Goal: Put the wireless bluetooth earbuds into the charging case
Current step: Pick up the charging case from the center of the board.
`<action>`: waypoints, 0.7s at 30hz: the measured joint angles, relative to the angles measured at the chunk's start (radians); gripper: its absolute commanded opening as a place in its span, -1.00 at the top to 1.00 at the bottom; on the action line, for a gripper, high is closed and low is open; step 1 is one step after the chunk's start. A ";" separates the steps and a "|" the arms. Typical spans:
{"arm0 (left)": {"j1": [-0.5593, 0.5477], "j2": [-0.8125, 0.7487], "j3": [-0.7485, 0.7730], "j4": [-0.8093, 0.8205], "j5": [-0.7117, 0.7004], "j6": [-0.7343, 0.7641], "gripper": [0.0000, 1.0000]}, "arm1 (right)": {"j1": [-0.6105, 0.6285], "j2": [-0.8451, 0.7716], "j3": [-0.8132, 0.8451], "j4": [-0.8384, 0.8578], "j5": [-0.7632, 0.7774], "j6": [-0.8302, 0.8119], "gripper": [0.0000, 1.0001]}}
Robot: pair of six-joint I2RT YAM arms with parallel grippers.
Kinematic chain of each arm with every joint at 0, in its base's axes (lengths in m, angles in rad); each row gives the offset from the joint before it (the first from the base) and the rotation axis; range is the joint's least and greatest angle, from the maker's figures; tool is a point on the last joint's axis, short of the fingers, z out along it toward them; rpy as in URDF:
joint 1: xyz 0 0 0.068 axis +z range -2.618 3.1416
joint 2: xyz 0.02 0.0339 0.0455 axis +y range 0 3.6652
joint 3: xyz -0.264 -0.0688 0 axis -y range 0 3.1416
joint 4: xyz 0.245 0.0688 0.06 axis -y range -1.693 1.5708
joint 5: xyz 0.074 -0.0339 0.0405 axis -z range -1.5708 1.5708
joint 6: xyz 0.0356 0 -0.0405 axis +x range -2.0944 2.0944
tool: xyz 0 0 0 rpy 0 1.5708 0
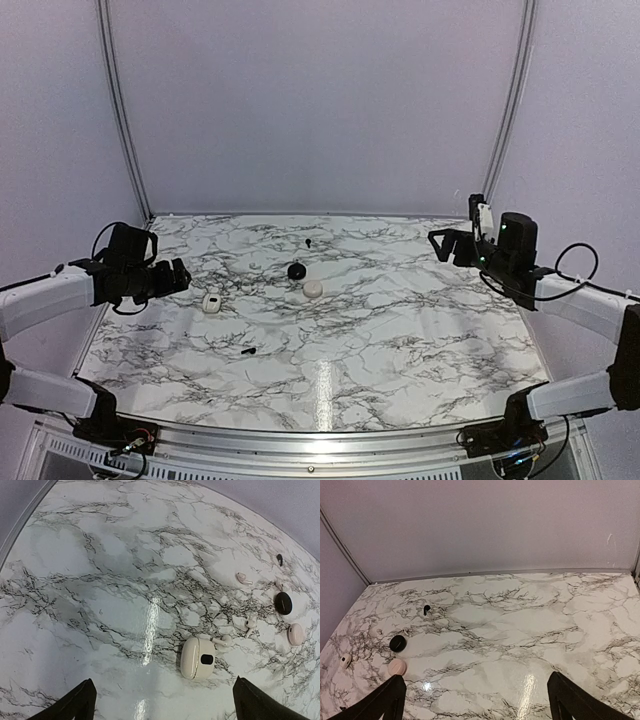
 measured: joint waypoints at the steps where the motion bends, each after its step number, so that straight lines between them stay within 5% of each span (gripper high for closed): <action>1: 0.010 -0.001 0.001 0.000 0.003 0.002 -0.98 | -0.004 0.000 -0.001 0.000 -0.006 0.002 -0.97; 16: 0.018 0.011 -0.008 0.000 0.040 0.017 -0.97 | -0.033 0.059 -0.011 0.013 -0.180 0.017 -0.97; 21: -0.023 0.066 -0.015 -0.006 -0.013 0.011 -0.78 | -0.034 0.103 -0.010 0.013 -0.230 0.018 -0.97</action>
